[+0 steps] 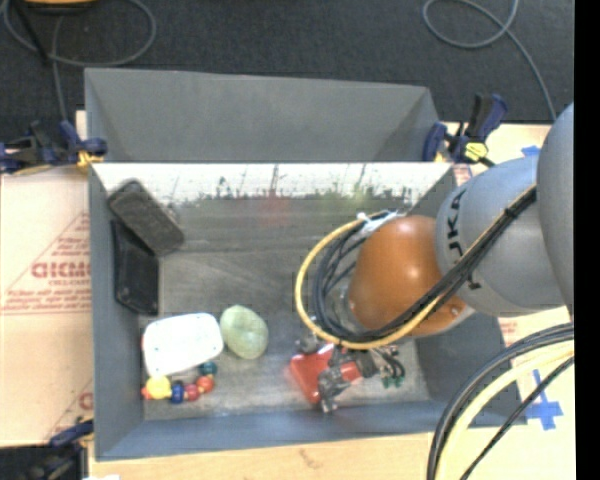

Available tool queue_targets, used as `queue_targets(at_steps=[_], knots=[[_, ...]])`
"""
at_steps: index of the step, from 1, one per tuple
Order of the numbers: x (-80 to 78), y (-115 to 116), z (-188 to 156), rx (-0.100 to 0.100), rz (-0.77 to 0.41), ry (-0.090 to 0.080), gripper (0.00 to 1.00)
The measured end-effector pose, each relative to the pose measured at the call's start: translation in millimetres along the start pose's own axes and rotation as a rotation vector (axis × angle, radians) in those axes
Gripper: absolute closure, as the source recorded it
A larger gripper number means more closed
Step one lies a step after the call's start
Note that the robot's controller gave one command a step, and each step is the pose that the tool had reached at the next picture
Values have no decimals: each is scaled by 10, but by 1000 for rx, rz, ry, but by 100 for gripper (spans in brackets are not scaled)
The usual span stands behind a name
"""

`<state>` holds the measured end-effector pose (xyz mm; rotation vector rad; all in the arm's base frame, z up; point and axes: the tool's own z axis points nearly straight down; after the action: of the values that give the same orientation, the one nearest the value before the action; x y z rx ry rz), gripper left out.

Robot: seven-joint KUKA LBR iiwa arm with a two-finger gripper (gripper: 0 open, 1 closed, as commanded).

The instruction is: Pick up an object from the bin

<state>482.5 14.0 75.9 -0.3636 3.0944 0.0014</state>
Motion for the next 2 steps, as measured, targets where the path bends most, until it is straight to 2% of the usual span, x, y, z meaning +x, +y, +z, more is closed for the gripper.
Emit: queue_targets(at_steps=[2], knots=[[1,-1,-5,0,0,0,100]])
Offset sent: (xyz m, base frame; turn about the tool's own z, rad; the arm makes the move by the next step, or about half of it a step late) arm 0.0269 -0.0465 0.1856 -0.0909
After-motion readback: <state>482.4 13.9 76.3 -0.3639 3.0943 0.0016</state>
